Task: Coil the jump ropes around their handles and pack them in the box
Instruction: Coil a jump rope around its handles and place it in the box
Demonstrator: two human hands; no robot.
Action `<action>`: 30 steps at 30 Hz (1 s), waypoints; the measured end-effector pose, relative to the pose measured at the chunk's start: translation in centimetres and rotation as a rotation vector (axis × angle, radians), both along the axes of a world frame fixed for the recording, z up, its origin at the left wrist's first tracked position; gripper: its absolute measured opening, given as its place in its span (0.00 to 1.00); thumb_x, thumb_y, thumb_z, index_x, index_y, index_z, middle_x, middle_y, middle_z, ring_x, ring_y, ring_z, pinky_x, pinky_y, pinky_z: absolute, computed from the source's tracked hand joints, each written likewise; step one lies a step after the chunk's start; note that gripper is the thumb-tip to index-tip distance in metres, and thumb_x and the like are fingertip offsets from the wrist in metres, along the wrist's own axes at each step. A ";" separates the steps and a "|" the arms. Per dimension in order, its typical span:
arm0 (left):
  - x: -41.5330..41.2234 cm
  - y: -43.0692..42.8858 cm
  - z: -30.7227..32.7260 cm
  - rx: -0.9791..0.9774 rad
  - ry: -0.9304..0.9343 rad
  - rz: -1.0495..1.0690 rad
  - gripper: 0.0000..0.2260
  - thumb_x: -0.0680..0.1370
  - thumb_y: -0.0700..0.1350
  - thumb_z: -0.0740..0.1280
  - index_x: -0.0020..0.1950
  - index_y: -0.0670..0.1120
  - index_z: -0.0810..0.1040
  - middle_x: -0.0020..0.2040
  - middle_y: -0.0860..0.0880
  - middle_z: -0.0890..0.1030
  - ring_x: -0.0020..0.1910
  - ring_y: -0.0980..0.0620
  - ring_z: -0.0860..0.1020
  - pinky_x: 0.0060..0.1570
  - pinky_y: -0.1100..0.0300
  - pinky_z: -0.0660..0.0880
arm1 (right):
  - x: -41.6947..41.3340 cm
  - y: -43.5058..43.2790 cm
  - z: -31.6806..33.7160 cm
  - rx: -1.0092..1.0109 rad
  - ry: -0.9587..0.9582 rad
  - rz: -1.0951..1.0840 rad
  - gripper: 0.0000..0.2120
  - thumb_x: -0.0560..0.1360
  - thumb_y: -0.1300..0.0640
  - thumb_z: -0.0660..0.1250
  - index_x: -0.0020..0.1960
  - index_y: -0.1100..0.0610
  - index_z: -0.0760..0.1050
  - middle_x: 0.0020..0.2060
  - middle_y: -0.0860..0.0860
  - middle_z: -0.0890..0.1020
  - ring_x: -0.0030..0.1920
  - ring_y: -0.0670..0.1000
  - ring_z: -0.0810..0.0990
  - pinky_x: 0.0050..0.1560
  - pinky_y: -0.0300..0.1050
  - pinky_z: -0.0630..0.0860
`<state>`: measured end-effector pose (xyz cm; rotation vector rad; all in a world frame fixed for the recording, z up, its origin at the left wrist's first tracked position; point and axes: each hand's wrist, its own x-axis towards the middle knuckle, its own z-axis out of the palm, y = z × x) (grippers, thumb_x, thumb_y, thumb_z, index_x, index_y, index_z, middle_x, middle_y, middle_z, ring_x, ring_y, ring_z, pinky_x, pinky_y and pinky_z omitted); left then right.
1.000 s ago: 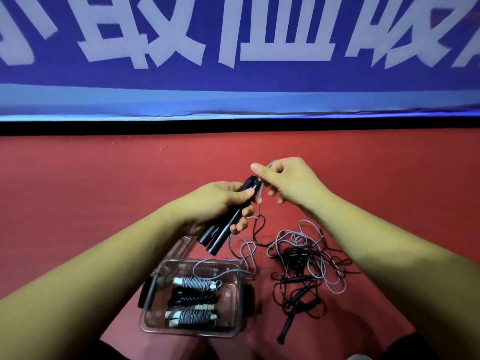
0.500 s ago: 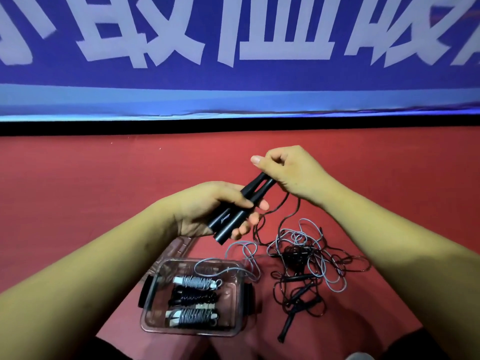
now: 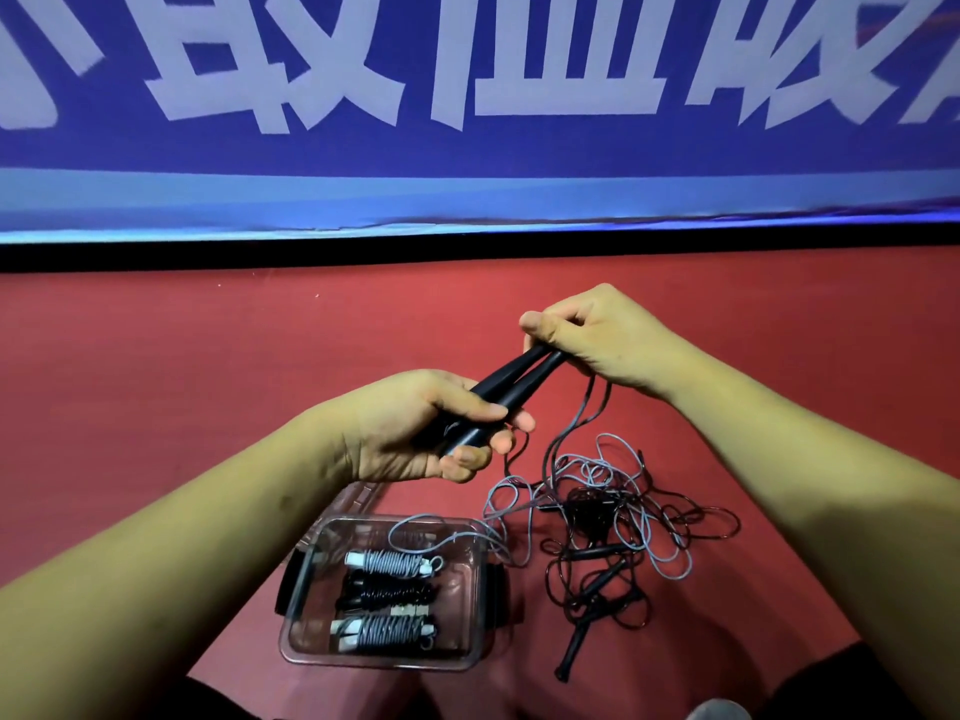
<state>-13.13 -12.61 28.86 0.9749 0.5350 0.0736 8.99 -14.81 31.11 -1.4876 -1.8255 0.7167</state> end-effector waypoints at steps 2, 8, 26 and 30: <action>0.1 -0.2 0.1 0.030 0.042 -0.006 0.17 0.78 0.41 0.66 0.63 0.33 0.74 0.36 0.45 0.72 0.25 0.56 0.67 0.22 0.66 0.64 | 0.0 -0.1 -0.2 -0.026 -0.015 0.026 0.19 0.75 0.39 0.64 0.36 0.52 0.81 0.26 0.54 0.65 0.28 0.51 0.60 0.30 0.43 0.57; 0.9 0.0 1.1 0.145 -0.044 0.218 0.08 0.76 0.41 0.64 0.51 0.38 0.74 0.31 0.49 0.65 0.23 0.59 0.61 0.22 0.67 0.53 | 0.2 0.1 -0.3 -0.127 0.466 0.005 0.16 0.82 0.49 0.57 0.47 0.61 0.73 0.25 0.50 0.59 0.24 0.47 0.57 0.26 0.39 0.57; 2.5 1.5 0.6 0.094 -0.261 1.042 0.05 0.82 0.46 0.63 0.53 0.44 0.74 0.52 0.38 0.81 0.52 0.41 0.81 0.60 0.48 0.77 | -6.6 -2.2 -2.1 -0.481 0.578 -0.057 0.13 0.84 0.58 0.56 0.48 0.64 0.73 0.29 0.56 0.74 0.21 0.49 0.73 0.23 0.38 0.69; 3.1 1.0 0.8 0.141 -0.258 1.065 0.04 0.83 0.46 0.61 0.56 0.46 0.71 0.57 0.35 0.82 0.54 0.39 0.83 0.56 0.42 0.79 | -8.2 -3.2 -2.6 -0.507 0.524 -0.097 0.14 0.84 0.56 0.54 0.46 0.64 0.72 0.29 0.57 0.73 0.22 0.50 0.76 0.25 0.41 0.72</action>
